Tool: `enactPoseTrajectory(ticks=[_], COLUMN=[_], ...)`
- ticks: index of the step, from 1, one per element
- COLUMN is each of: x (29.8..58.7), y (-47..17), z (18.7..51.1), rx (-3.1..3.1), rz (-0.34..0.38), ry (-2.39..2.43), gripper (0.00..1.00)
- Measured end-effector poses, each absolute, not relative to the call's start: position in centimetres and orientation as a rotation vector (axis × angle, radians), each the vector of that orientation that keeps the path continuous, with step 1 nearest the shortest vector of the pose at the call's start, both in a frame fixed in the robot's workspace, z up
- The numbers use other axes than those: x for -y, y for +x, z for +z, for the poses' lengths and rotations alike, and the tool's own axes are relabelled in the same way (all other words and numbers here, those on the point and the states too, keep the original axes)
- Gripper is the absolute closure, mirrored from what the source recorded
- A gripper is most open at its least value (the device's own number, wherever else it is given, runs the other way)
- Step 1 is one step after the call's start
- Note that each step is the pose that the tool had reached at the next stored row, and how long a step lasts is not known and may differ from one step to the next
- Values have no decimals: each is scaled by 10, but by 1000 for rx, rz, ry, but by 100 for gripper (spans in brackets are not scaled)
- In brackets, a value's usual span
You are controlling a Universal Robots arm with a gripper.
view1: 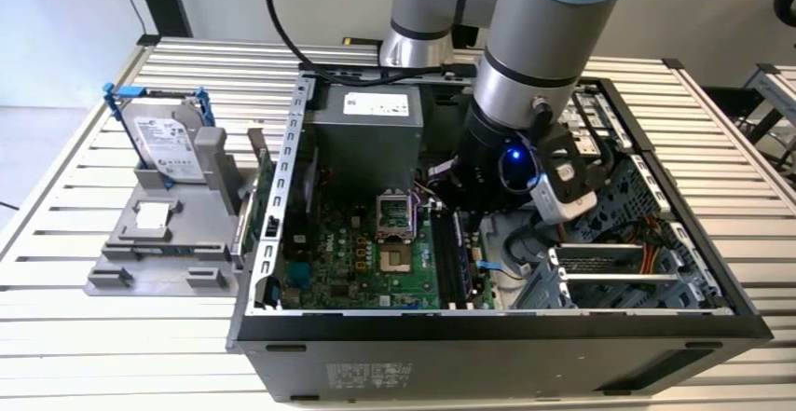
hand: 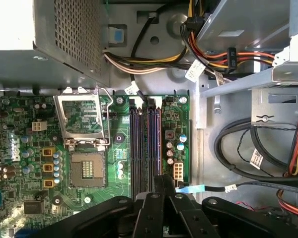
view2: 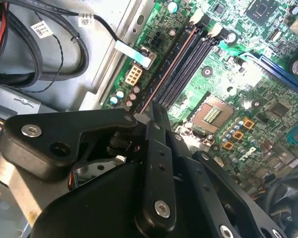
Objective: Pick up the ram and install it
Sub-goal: 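Insert the ram into the slot, then press down the ram until it locks into place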
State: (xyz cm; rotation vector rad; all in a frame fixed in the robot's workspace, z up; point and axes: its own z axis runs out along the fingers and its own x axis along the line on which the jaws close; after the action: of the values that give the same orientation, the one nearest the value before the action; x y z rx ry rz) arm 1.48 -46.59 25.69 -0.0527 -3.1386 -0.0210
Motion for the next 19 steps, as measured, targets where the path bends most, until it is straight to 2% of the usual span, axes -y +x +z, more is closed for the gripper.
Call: enactPoseTrajectory(ticks=[3,19], x=[466,466], y=[15,15], z=[257,257], rx=[3133,3112], rz=[-62,-72], ry=[-42,315], gripper=[100,100])
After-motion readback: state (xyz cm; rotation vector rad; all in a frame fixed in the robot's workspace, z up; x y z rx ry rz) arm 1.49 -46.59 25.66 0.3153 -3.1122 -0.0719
